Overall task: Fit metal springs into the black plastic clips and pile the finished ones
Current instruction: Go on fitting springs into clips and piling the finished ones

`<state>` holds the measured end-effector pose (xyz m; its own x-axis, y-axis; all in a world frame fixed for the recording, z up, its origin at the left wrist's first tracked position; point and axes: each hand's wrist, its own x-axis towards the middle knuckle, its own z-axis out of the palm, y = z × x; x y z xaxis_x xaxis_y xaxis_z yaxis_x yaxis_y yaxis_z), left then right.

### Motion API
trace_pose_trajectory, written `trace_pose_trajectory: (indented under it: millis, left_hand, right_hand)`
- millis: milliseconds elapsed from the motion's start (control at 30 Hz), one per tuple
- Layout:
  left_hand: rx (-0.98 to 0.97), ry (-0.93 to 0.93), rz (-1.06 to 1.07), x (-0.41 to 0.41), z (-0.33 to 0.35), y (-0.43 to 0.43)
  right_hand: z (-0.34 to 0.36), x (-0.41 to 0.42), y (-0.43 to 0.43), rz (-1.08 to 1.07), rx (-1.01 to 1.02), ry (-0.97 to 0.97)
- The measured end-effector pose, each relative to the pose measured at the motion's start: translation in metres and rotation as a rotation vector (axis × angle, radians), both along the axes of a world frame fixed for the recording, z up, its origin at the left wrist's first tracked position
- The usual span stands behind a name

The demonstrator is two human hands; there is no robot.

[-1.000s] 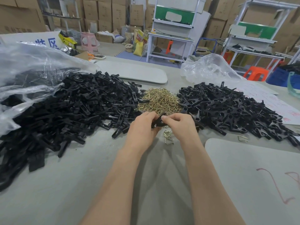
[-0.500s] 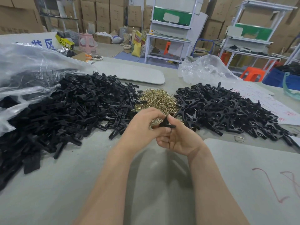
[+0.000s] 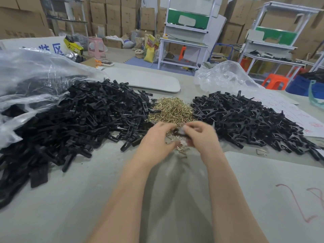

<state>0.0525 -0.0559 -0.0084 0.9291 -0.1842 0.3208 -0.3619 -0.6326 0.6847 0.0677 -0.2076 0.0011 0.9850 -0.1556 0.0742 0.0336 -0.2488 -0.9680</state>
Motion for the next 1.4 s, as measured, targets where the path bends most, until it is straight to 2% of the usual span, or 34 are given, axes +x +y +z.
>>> trace_pose_trajectory:
  millis: [67, 100, 133, 200, 267, 367, 433, 600, 700, 800, 900, 967, 1033, 1100, 1200, 1400]
  left_hand:
    - [-0.111, -0.028, 0.169, 0.002, 0.003, 0.004]
    - [-0.216, -0.045, 0.288, 0.003, 0.004, 0.008]
    - [-0.338, -0.054, 0.403, 0.004, 0.006, 0.012]
    - [-0.487, -0.061, 0.568, 0.005, 0.007, 0.019]
    - [-0.371, -0.043, 0.647, 0.005, 0.004, 0.021]
    - [-0.054, 0.059, 0.702, 0.005, -0.001, 0.021]
    - [0.097, 0.12, 0.659, 0.005, -0.004, 0.017]
    - [0.282, 0.162, 0.584, 0.005, -0.012, 0.009]
    - [0.324, 0.146, 0.622, 0.007, -0.014, 0.012]
    - [0.269, 0.128, 0.639, 0.006, -0.011, 0.015]
    - [0.133, -0.005, 0.649, 0.005, -0.005, 0.018]
    - [-0.094, -0.114, 0.584, 0.006, -0.001, 0.018]
    - [-0.327, -0.144, 0.492, 0.005, 0.003, 0.015]
    - [-0.488, -0.094, 0.408, 0.006, 0.005, 0.01]
    - [-0.718, 0.049, 0.258, 0.008, 0.005, 0.004]
    - [-0.749, 0.11, 0.254, 0.011, -0.003, -0.003]
  right_hand:
    - [0.002, 0.002, -0.003, -0.352, 0.027, -0.214]
    - [0.004, 0.001, -0.005, -0.435, 0.029, -0.264]
    - [0.003, 0.0, -0.007, -0.457, -0.029, -0.26]
    - [-0.003, 0.002, -0.006, -0.411, -0.298, -0.149]
    - [-0.007, 0.0, 0.005, -0.322, -0.532, -0.093]
    - [-0.011, -0.003, 0.031, -0.058, -0.563, -0.246]
    - [-0.014, 0.0, 0.049, 0.078, -0.594, -0.274]
    - [-0.015, 0.029, 0.075, 0.288, -0.747, -0.128]
    - [-0.016, 0.04, 0.082, 0.307, -0.788, -0.083]
    - [-0.019, 0.038, 0.085, 0.191, -0.735, -0.116]
    - [-0.017, 0.031, 0.079, 0.075, -0.661, -0.222]
    - [-0.01, 0.025, 0.07, -0.005, -0.448, -0.303]
    - [0.0, 0.018, 0.058, -0.053, -0.184, -0.337]
    - [0.006, 0.01, 0.047, -0.064, -0.039, -0.352]
    - [0.004, -0.001, 0.038, -0.051, 0.075, -0.356]
    - [-0.01, -0.009, 0.046, -0.011, 0.095, -0.296]
